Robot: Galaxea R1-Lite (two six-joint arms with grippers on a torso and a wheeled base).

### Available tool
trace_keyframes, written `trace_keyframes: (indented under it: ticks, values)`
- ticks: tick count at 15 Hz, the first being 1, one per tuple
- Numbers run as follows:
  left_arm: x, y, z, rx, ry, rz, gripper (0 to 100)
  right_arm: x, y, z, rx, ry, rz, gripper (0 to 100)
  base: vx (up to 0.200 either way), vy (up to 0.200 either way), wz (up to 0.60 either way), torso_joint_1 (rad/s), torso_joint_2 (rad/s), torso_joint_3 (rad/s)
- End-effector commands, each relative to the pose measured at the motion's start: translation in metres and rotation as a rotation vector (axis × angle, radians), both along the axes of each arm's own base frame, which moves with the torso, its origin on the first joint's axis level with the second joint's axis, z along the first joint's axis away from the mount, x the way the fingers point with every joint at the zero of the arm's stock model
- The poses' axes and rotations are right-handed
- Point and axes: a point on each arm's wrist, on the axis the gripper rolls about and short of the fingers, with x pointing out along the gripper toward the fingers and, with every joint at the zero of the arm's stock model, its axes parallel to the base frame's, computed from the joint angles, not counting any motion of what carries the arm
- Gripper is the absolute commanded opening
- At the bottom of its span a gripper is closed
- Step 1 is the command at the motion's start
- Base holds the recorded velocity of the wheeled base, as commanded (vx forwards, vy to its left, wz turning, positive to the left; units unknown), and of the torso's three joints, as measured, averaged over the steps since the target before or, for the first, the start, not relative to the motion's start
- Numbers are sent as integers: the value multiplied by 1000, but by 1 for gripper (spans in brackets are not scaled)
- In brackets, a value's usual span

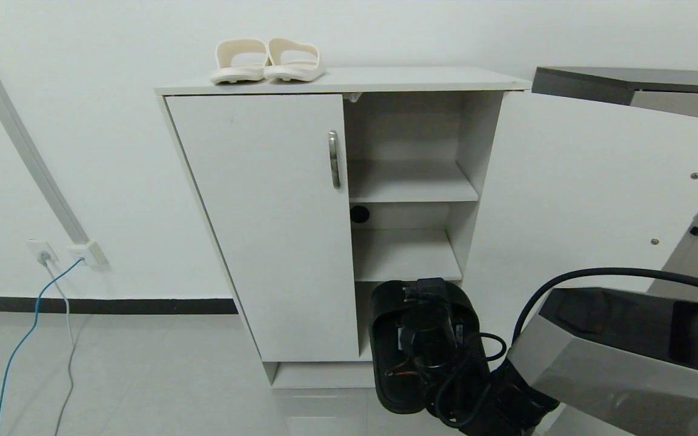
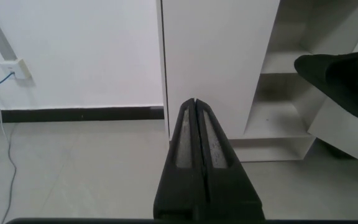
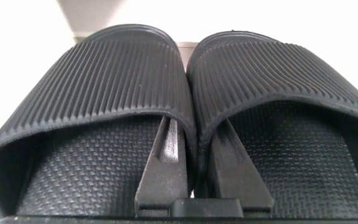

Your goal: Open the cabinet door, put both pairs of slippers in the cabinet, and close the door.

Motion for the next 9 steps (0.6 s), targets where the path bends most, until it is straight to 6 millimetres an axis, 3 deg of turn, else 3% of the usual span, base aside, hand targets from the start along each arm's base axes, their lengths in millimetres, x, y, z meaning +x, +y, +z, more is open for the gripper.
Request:
trace_keyframes:
  ticks: [1,9]
  values:
    - [0,0,0,0,2,1,0,1,-1,-1,-2,1,-4,0,0,0,0,0,0,0]
    - [0,0,0,0,2,-1,0,1,0,-4,-7,6,-4,0,0,0,0,0,0,0]
